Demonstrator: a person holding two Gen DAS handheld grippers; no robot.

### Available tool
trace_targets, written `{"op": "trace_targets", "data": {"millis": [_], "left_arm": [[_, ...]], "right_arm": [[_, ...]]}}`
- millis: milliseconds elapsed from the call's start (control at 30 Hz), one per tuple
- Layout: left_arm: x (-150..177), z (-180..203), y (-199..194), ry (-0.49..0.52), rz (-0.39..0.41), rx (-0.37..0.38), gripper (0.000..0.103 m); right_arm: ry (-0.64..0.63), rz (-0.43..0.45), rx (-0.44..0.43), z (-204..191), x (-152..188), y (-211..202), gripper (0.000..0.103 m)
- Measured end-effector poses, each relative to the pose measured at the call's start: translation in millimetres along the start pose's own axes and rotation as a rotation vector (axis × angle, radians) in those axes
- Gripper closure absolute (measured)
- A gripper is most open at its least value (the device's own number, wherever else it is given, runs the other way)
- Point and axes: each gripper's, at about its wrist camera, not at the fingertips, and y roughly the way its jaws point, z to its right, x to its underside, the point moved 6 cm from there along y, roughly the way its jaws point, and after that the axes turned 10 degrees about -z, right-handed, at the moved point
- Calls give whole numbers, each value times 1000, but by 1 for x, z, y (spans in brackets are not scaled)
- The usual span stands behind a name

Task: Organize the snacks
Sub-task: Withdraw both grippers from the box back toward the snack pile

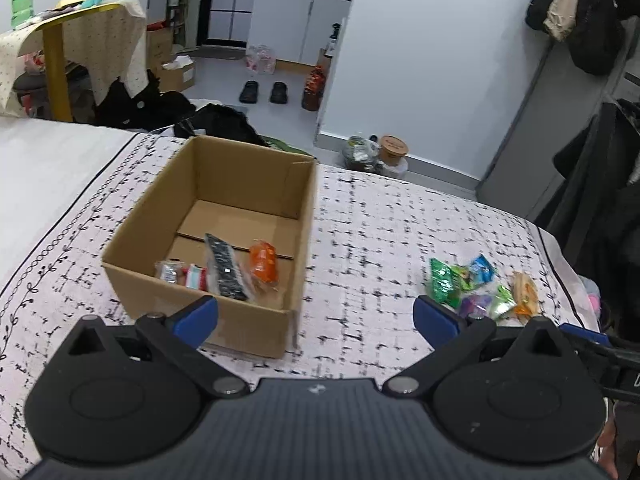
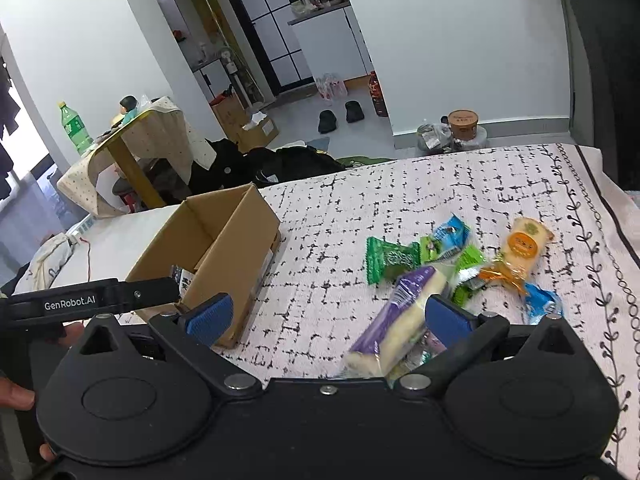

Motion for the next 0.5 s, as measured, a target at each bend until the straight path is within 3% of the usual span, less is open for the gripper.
{"op": "trace_targets", "data": {"millis": [200,500], "left_arm": [[8,21,0,19,5,21,0],[19,47,23,60,-76,63,0]], "right_arm": [[0,-6,29,9,4,-5,0],[70,-11,121,44,18,-12,0]]}}
